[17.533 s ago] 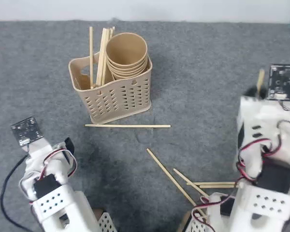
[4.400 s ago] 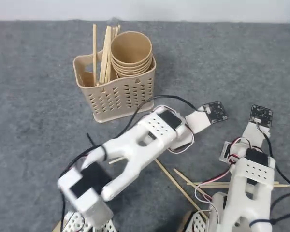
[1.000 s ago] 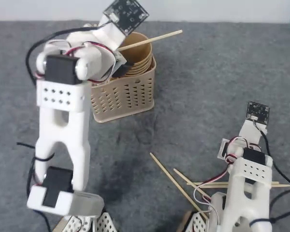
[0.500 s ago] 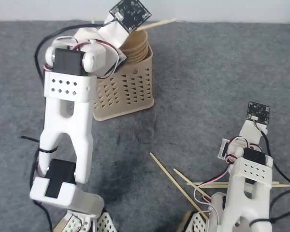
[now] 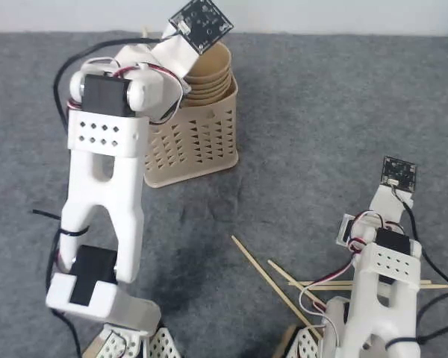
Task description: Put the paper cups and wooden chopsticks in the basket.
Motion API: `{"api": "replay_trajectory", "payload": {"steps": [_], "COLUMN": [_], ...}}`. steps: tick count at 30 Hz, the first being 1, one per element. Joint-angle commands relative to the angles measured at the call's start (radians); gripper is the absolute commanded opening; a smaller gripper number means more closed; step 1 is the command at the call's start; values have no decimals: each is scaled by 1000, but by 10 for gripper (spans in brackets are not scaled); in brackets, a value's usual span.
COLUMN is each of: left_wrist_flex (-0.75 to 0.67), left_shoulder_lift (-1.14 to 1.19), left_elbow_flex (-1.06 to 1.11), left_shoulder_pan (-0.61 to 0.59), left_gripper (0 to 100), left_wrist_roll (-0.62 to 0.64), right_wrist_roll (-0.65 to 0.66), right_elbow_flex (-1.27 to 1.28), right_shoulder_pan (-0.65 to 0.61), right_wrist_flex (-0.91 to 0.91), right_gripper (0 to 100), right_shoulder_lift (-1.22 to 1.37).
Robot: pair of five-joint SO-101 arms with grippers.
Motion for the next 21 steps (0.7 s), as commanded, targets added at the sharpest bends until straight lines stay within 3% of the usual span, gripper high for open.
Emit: {"api": "replay_trajectory", "payload": {"steps": [1, 21], "left_wrist_flex": [20, 137], "left_shoulder_lift": [-87, -419], "left_elbow_flex": [-27, -27], "left_shoulder_pan": [0, 29], "left_gripper": [36, 37], "left_wrist_roll": [-8, 8], "right_wrist_roll": [-11, -11], "right_elbow_flex": [-28, -28], "right_shoulder_pan": [-8, -8], "right_wrist_flex": [-12, -13], "right_gripper": [202, 202], "right_shoulder_lift": [-19, -19]}}
